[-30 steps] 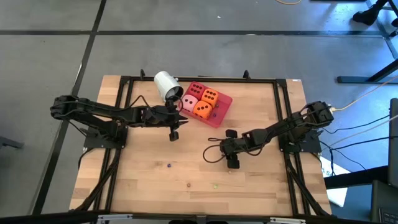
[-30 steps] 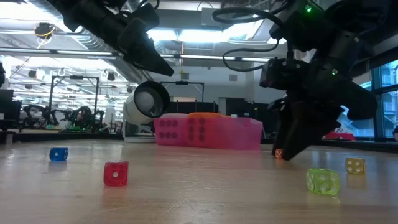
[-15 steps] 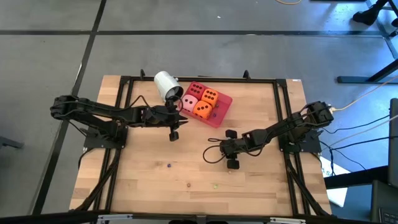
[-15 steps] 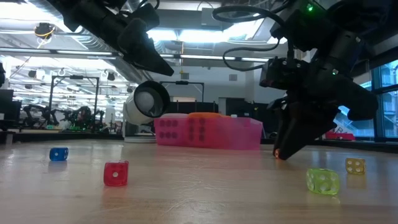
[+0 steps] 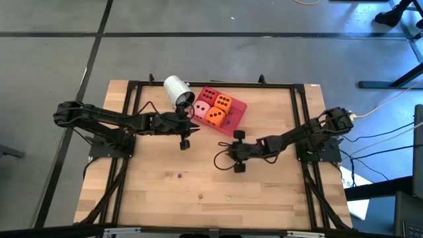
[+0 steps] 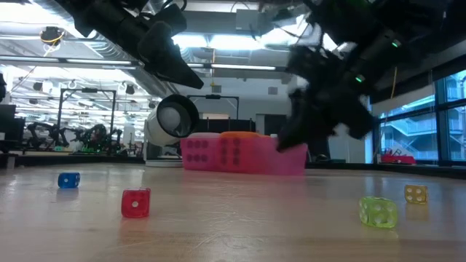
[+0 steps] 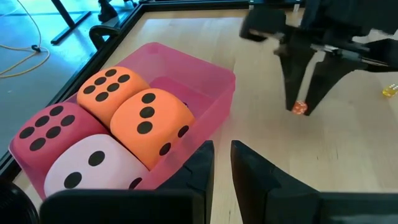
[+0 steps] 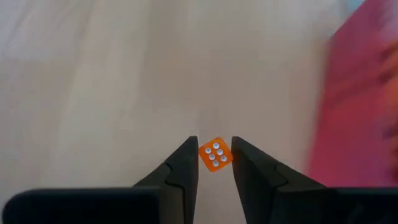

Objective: Pick & Place Dice
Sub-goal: Put the small orange die into the red bin

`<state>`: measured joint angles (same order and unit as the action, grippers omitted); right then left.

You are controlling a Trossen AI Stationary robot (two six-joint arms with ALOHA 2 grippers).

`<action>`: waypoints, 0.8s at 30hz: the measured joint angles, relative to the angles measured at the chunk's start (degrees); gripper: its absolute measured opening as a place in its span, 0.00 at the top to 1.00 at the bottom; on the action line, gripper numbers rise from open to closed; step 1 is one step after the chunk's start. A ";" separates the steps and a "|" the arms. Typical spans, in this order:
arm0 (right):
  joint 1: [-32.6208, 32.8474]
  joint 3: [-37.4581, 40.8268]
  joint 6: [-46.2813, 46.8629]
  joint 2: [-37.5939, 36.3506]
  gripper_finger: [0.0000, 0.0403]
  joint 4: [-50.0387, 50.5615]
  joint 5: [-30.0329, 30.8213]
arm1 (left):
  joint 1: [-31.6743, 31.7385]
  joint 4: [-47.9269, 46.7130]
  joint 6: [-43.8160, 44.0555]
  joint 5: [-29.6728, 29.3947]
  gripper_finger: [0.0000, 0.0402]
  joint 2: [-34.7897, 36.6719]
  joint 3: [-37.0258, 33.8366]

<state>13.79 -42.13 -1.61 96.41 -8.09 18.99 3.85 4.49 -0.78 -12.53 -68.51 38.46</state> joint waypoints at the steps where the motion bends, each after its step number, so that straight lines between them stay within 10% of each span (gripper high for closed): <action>1: -0.38 -0.95 -2.32 -0.15 0.77 0.01 1.44 | 0.00 0.01 0.00 0.00 0.88 0.00 0.00; 15: -15.11 -15.31 -20.20 -0.45 0.77 18.78 11.01 | 0.00 -0.29 -0.31 0.00 0.88 0.00 0.00; 24: -29.54 -16.18 -21.36 0.67 0.77 25.89 -15.07 | 0.00 -0.43 -0.50 -0.01 0.87 0.00 0.00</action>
<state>-15.76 -58.30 -22.97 97.08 17.80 3.92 3.86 4.06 -1.27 -12.54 -68.51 38.46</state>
